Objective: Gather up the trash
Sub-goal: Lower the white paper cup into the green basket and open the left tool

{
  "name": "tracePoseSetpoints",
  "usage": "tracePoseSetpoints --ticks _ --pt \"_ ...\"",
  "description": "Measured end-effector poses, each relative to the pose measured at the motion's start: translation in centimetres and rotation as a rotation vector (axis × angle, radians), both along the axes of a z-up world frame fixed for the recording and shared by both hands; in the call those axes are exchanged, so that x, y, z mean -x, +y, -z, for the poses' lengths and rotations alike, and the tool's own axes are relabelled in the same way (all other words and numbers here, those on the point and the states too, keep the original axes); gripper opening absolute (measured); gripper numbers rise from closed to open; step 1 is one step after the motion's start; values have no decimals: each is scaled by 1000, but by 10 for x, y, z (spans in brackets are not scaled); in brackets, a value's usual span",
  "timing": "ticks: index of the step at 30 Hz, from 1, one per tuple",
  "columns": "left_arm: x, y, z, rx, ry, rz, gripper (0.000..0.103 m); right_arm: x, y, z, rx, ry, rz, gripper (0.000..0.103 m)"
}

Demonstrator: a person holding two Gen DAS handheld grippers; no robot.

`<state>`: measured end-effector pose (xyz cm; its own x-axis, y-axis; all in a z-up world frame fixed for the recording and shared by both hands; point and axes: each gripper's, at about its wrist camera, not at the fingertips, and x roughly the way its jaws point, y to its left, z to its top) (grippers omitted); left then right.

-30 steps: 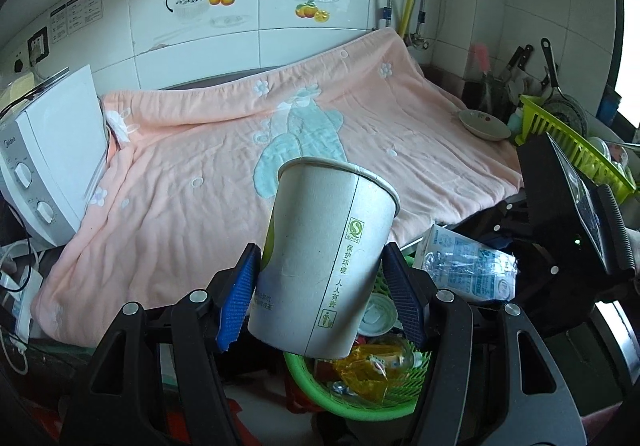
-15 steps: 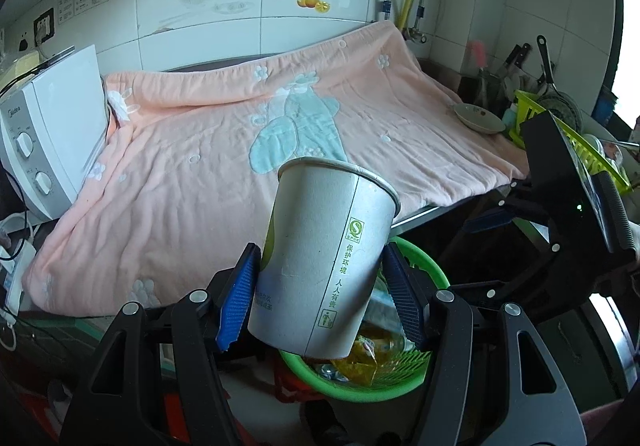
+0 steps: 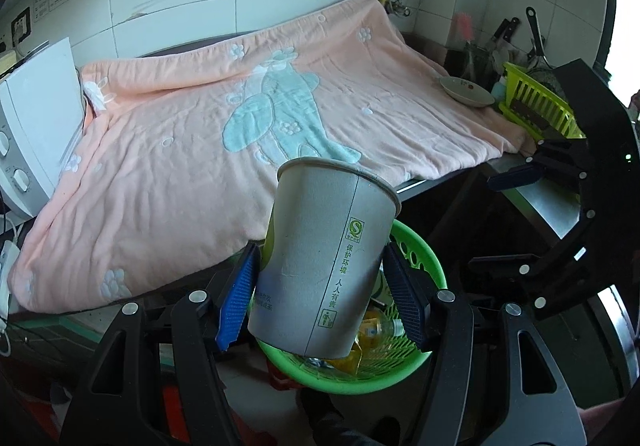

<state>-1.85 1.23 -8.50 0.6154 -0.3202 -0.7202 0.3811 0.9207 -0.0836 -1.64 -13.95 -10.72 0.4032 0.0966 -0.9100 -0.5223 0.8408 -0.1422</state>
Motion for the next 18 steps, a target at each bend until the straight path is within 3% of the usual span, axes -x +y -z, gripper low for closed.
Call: tracePoseSetpoints --ticks 18 --pt "-26 -21 20 -10 75 20 66 2 -11 3 -22 7 45 86"
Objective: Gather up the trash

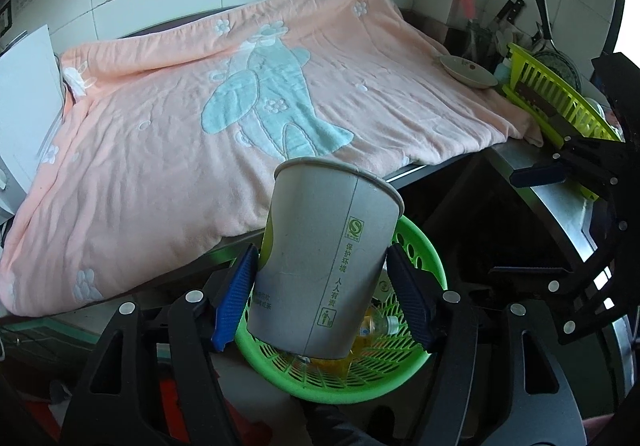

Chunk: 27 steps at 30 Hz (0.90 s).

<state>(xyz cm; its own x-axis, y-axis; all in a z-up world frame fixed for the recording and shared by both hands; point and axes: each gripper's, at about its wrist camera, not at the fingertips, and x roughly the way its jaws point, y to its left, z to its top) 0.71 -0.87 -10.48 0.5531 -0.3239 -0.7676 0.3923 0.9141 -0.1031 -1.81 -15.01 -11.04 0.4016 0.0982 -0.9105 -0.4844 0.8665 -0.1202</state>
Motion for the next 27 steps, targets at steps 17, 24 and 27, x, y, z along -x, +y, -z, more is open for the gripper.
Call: tracePoseSetpoints --ticks 17,24,27 --pt "1 6 -15 -34 -46 -60 92 4 -6 -5 -27 -14 22 88" --pt "8 14 -25 -43 -82 -92 98 6 -8 -10 -45 -32 38 89" --pt "9 17 -28 -51 -87 -108 98 7 -8 -12 -49 -40 43 90"
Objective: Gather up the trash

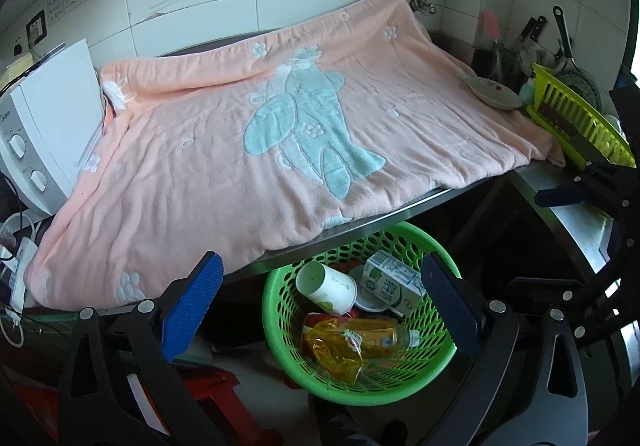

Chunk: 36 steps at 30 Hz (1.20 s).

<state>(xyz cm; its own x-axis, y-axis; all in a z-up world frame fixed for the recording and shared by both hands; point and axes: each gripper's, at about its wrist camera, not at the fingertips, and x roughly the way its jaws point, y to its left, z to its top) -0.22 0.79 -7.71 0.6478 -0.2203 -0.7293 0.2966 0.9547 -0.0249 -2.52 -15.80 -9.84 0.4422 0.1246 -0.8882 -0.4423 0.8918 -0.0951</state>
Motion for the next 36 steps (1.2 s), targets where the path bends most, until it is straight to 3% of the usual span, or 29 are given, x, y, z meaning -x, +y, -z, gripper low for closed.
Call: tracePoseSetpoints --ticks 10,16,36 --pt "9 15 -10 7 -33 -69 98 5 -8 -7 -41 -32 63 91" --pt "18 20 -25 -11 -93 -109 98 9 -15 -15 -66 -49 123 91" --pt "32 16 -56 -20 -206 -151 98 20 -37 -46 -142 -140 271 93"
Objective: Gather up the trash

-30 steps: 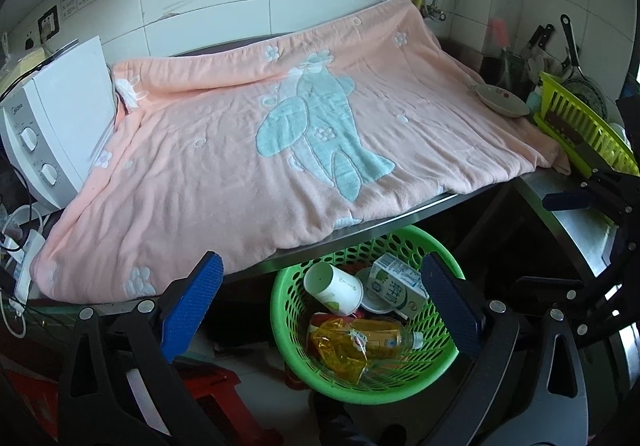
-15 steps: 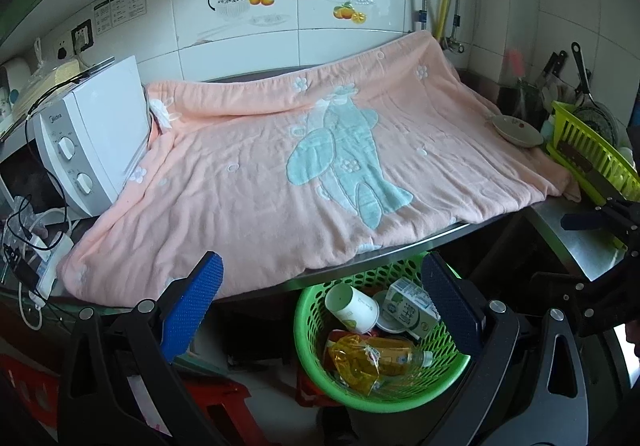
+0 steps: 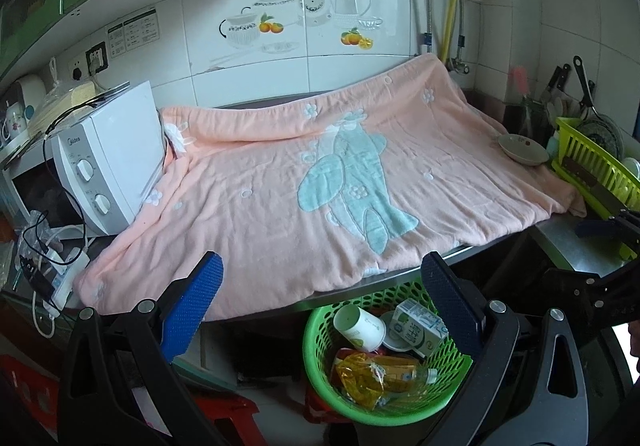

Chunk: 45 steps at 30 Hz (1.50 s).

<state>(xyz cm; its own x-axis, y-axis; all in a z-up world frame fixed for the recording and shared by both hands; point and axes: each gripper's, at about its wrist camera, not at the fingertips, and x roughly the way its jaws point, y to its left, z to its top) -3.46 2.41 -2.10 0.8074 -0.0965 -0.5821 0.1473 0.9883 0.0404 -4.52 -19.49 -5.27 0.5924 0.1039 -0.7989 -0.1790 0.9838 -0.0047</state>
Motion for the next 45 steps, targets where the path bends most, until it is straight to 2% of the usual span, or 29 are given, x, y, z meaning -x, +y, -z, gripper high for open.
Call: tracePoseSetpoints --ticks 12,19,29,45 --pt "-1 8 -8 27 -11 -41 98 1 3 -19 -42 -49 2 93" --pt "-1 8 -12 18 -25 -59 98 2 1 -26 -59 -70 4 94" --pt "1 9 -13 49 -20 -36 98 1 -3 -31 -81 -89 22 94" --pt "4 9 -15 54 -35 -41 98 0 -1 -36 -81 -111 16 94"
